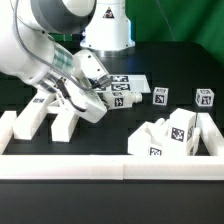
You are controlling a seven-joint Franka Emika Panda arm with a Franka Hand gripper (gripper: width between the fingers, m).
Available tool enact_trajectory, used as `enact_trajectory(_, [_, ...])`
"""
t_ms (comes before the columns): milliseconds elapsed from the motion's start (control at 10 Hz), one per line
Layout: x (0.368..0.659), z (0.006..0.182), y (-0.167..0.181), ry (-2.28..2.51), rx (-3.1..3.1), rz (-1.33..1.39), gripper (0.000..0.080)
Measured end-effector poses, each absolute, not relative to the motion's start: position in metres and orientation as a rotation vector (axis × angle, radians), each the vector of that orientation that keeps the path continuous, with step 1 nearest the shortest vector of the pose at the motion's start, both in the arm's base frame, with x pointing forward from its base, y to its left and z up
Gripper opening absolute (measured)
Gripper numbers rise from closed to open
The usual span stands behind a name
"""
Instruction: Assemble chair
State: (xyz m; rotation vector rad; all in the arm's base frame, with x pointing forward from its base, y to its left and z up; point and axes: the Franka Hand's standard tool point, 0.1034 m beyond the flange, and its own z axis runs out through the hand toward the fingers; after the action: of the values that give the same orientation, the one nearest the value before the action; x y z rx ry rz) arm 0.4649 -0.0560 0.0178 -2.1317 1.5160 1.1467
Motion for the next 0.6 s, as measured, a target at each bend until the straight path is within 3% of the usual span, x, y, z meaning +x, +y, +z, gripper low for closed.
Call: enact_trajectory(600, [0.4762,0.0216,-0.0499,1.468,-2.186,1.077,0.0648])
